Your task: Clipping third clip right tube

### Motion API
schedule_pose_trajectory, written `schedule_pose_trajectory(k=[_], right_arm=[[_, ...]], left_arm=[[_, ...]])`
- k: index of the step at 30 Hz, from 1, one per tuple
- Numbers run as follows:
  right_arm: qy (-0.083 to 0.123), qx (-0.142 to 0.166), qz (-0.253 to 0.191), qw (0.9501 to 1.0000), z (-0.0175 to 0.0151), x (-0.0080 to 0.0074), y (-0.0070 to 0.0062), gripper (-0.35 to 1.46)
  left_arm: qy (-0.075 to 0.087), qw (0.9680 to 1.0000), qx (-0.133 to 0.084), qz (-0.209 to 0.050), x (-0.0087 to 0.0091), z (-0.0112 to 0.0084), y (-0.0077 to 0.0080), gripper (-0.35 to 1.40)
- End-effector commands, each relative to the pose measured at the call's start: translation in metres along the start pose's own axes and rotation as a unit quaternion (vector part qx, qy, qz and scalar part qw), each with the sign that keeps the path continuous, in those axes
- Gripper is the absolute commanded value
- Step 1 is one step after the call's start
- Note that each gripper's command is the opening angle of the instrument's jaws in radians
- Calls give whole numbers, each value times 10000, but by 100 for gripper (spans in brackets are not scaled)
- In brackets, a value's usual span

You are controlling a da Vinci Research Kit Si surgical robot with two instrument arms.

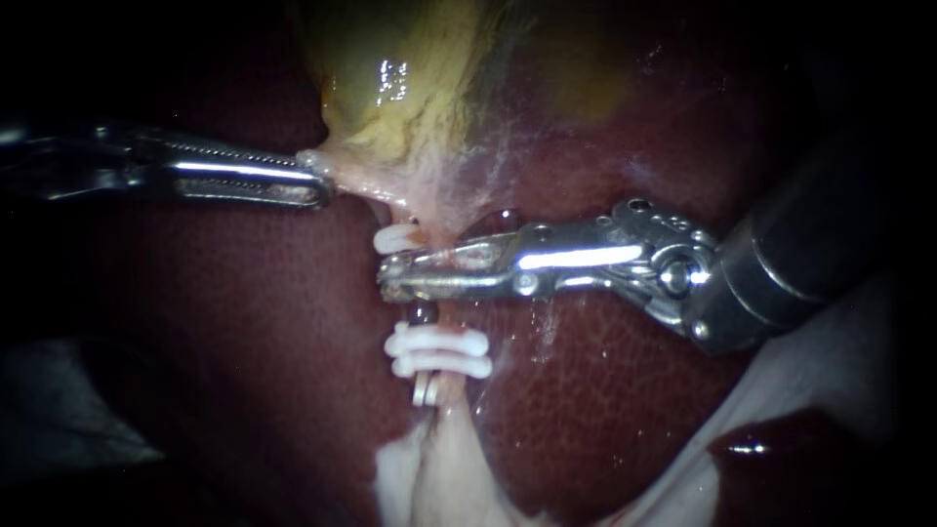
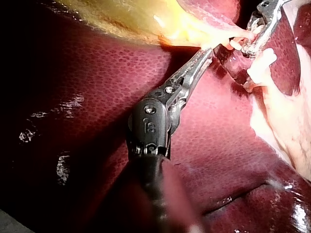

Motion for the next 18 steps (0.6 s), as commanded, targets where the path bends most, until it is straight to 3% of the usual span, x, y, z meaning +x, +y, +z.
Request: schedule_pose_trajectory(k=[1, 17, 18], right_arm=[[-5, 8, 63, 10000, 0, 0, 0, -35], [-83, 89, 82, 9999, 2, -2, 2, -35], [-102, 118, 75, 9999, 4, -4, 3, -21]], left_arm=[[-1, 10000, 2, -1, 0, 0, 0, -35], [0, 10000, 3, -1, 0, 1, 0, -35], [0, 10000, 3, -1, 0, 1, 0, -35]])
